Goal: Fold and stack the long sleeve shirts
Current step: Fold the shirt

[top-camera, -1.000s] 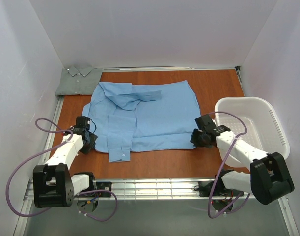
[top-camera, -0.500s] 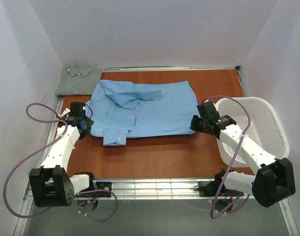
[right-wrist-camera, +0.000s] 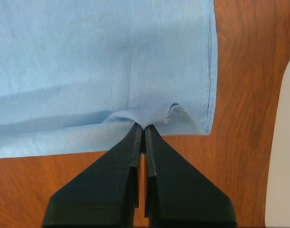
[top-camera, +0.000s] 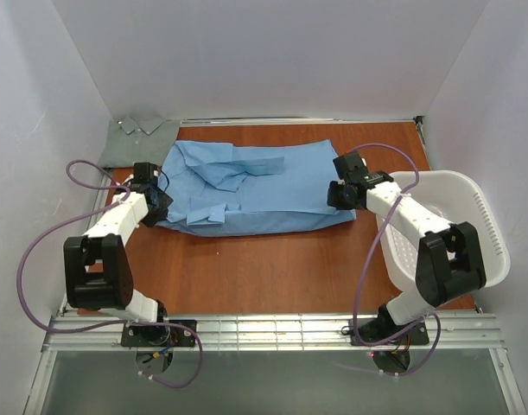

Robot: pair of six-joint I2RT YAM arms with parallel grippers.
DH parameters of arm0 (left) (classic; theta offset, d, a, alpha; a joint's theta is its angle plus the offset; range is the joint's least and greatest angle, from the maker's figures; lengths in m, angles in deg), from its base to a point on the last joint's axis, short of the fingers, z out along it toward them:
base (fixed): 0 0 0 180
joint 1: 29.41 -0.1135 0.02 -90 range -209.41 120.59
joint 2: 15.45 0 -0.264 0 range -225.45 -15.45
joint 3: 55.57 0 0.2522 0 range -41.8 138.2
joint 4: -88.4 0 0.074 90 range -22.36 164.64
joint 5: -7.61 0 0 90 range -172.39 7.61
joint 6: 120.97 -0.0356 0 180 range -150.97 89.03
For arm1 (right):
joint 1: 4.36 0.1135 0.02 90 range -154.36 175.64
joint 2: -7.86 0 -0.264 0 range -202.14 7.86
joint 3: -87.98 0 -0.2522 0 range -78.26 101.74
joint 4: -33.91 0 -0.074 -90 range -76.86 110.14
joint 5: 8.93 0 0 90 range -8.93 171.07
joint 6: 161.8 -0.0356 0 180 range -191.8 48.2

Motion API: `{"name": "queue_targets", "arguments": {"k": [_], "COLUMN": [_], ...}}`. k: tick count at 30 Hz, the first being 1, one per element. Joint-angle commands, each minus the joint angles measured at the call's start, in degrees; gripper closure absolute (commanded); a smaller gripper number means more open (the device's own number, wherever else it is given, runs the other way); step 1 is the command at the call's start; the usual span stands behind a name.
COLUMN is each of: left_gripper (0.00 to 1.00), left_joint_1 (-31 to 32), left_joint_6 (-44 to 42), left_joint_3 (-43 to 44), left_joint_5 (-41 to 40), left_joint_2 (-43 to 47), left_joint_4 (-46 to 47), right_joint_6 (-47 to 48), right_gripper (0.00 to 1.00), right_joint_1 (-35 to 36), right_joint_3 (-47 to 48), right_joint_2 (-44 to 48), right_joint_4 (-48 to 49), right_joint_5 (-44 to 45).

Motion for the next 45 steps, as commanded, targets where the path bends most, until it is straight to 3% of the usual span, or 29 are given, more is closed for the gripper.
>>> {"name": "queue_targets", "arguments": {"k": [1,6,8,9,13,14,17,19,23,29,38,45], "left_gripper": [0.99,0.88,0.79,0.75,0.53,0.39,0.12,0.08,0.09,0.17,0.20,0.28], "left_joint_1": [-0.24,-0.24,-0.24,-0.33,-0.24,-0.33,-0.33,-0.33,-0.33,-0.33,-3.75,-5.07], "left_joint_6": [-1.84,-2.55,-2.99,-3.25,-4.83,-5.18,-6.15,-7.12,-8.35,-6.51,-4.48,-5.71], "left_joint_3": [3.37,4.34,4.61,4.87,6.71,7.41,7.51,6.20,1.81,-1.63,-6.29,-8.48], "left_joint_5": [1.00,1.79,1.70,1.44,0.21,-0.14,-2.51,-3.13,-3.13,-2.25,-1.55,2.31], "left_joint_2": [-3.77,-8.18,-8.89,-9.15,-8.19,-6.45,-2.84,1.03,5.78,4.47,6.92,7.46], "left_joint_4": [3.39,5.23,5.85,5.85,4.62,4.01,3.22,3.21,5.05,5.58,6.11,8.04], "right_joint_6": [2.79,3.93,5.16,5.51,8.05,9.80,12.01,12.72,11.85,8.94,5.34,4.28], "right_gripper": [0.99,0.93,0.87,0.78,0.59,0.57,0.48,0.45,0.45,0.46,0.49,0.51], "right_joint_1": [-0.66,-1.10,-1.01,-1.10,-1.01,-1.01,-0.66,-0.40,-0.13,-0.13,-0.39,-1.01], "right_joint_3": [4.26,7.43,9.27,9.98,12.09,12.44,13.06,12.19,7.89,0.32,-4.95,-6.97], "right_joint_2": [-3.51,-10.28,-12.39,-12.83,-12.31,-11.18,-8.19,-5.30,-0.28,2.28,0.44,-0.62], "right_joint_4": [0.07,0.33,0.16,0.07,-0.02,0.07,0.07,0.85,3.84,7.54,13.60,16.41], "right_joint_5": [2.77,2.95,2.43,2.08,1.20,0.85,0.23,-1.00,-8.53,-15.85,-18.23,-18.84]}}
